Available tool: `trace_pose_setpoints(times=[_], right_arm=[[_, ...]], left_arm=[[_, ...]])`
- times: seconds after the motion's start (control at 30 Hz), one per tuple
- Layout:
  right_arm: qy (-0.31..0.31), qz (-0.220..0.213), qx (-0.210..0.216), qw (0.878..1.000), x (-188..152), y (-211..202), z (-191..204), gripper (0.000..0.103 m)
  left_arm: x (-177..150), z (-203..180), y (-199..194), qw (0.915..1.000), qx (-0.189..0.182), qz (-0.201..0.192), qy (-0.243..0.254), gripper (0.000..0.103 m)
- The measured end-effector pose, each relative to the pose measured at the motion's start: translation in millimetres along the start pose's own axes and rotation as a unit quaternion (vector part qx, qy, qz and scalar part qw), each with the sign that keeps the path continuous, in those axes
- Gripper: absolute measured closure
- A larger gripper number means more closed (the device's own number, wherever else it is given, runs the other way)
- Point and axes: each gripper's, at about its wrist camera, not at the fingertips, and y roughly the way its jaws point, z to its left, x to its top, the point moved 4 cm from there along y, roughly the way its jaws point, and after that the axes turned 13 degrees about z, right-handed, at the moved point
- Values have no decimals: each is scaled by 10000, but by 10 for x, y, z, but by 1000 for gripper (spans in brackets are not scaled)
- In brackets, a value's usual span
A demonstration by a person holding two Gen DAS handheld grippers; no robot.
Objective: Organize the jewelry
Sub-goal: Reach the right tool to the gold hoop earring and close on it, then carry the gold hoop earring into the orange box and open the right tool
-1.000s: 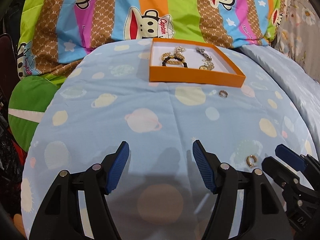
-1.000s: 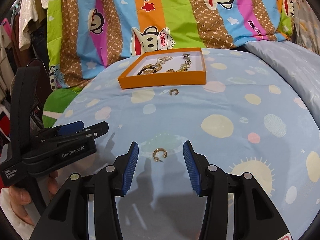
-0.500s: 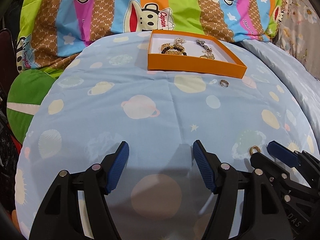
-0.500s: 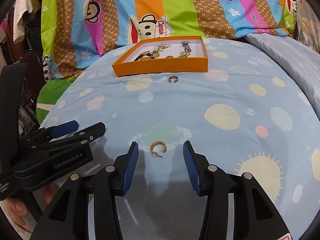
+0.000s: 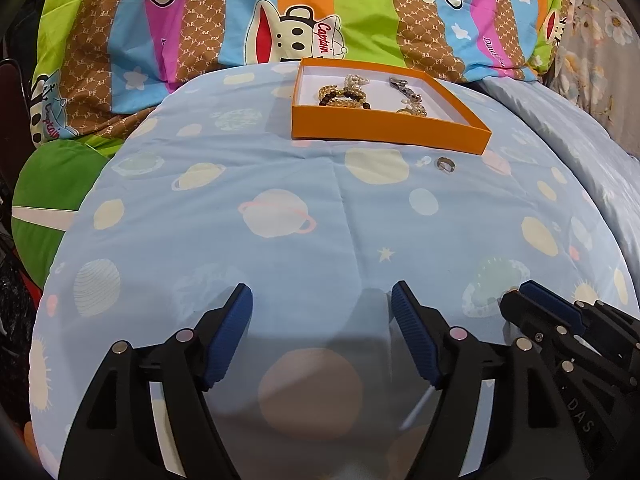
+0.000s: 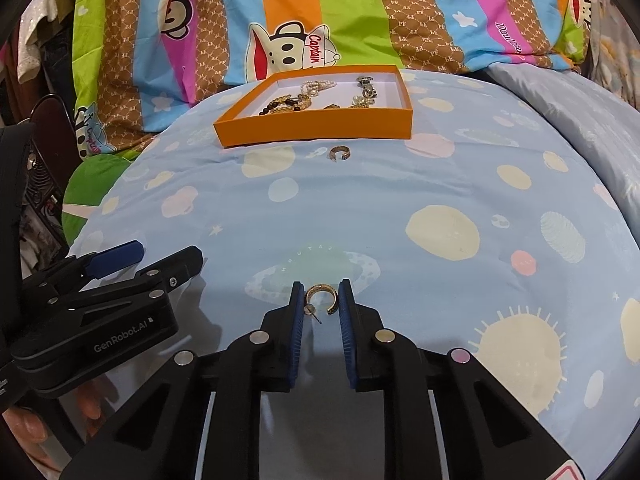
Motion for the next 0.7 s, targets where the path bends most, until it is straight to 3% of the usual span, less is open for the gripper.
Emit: trace_pose_setpoints(times=[0.1,0.23,0.37,0.53,0.63,0.7], right_arm=[[35,-127,-3,9999,-5,-68,-23,87],[76,-280,-42,9996,-19,-148,-126,87],[268,-318,-28,9991,-25,-179,-292,87],[445,-365,-39,9983,-43,-239,-488,87],[557,-385,-8,9977,-50,-269,-611,87],[649,-387,59,9971,-48,-279,-690,87]], left_arm=[[14,-28,-1,10000,14,-13,22,33],[227,-135,-32,9994,-332,-14,-51,33],[577,-446,-62,9992,-193,-243,236,33],[905,-783,267,9990,-350,60,257,34],[1000,-881,509,9989,-313,271,212,44],[1037,-912,565,9995,-161,178,211,45]])
